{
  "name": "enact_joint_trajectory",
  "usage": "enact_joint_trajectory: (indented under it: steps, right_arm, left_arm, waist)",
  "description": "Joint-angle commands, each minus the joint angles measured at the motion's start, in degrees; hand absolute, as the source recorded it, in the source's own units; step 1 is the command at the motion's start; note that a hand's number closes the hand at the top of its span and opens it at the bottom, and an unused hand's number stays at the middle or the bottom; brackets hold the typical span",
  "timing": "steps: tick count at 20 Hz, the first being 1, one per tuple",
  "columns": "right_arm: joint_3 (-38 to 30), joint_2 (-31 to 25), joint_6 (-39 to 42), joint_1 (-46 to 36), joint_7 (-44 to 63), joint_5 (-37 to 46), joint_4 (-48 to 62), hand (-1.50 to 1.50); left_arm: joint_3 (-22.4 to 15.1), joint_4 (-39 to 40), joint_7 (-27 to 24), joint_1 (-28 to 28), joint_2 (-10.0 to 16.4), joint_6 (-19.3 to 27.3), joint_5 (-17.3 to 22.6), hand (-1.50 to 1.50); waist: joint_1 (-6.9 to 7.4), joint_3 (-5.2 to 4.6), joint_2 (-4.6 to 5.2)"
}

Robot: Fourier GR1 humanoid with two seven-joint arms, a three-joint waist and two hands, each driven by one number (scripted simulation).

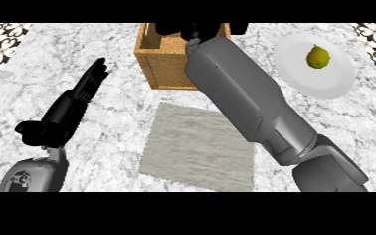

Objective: Pick the cupcake from the placemat and place it in the basket

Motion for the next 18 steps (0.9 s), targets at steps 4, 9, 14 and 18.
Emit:
enact_joint_trajectory:
  steps: [4, 9, 14, 18]
  right_arm:
    - [-6.93, 0.47, -8.49, 0.68, -8.94, -3.28, 3.73, -1.5]
    - [-11.62, -1.76, -3.47, 1.06, -18.98, -6.73, 6.63, -1.5]
    - [-15.38, -0.22, -5.22, -2.44, -23.18, -8.47, 7.16, -1.5]
    - [-19.28, -2.44, -1.99, -3.54, -22.96, -12.48, 1.94, -1.5]
  left_arm:
    - [1.59, 1.68, -0.91, -1.64, 0.44, -1.45, 1.07, 0.0]
    - [0.6, -1.17, -0.53, 1.12, -0.22, -0.53, -0.86, 0.0]
    - [0.16, 2.53, -1.39, -0.33, -1.45, -0.29, -1.82, 0.0]
    - [1.68, 1.73, -0.8, -0.38, 0.09, -2.24, -0.15, 0.0]
  waist:
    - [0.46, -0.01, 0.32]
    - [0.53, 0.02, 0.24]
    - [0.51, 0.0, 0.35]
    - [-0.27, 0.01, -0.08]
